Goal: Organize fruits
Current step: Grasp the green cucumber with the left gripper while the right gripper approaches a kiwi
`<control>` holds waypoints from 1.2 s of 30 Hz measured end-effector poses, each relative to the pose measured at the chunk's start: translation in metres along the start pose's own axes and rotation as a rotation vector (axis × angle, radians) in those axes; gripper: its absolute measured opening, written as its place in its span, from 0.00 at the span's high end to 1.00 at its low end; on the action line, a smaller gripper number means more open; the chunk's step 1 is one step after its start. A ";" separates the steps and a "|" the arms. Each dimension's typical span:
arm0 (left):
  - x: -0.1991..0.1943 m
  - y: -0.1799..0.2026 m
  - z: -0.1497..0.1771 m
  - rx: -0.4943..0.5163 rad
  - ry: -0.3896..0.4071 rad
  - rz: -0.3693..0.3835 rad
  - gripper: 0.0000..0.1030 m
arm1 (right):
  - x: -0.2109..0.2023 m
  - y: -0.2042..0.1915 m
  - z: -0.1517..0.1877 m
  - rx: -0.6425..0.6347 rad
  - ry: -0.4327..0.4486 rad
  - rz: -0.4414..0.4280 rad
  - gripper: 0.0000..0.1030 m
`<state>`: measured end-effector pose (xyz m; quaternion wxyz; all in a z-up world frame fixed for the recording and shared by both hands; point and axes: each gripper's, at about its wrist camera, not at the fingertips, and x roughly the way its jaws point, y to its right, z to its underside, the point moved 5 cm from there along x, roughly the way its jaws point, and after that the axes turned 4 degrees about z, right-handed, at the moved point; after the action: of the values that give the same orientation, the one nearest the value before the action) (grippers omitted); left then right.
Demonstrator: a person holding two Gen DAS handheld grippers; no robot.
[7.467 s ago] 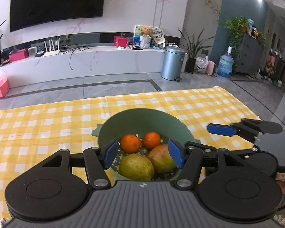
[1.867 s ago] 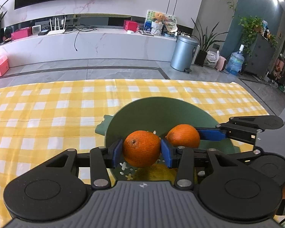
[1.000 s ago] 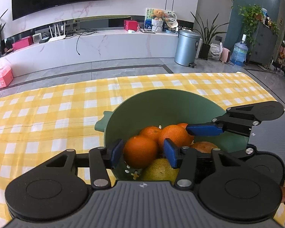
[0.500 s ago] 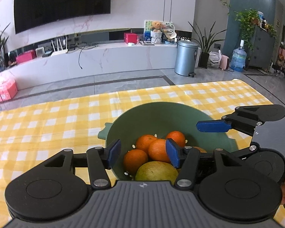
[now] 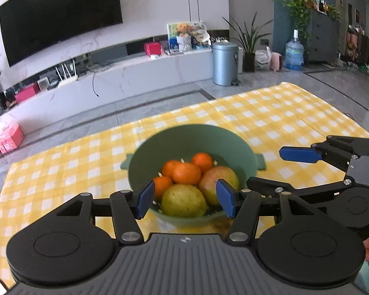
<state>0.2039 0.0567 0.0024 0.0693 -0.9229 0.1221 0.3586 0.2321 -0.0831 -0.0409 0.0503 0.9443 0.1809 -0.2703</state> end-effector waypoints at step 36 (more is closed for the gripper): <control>0.012 0.028 0.118 -0.695 -0.311 -0.216 0.32 | -0.028 0.056 0.108 0.317 -0.290 0.001 0.54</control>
<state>0.1282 0.0534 -0.0933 -0.1920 -0.8336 -0.1163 0.5046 0.1773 -0.1644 -0.1185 -0.0730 0.8918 0.1264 -0.4282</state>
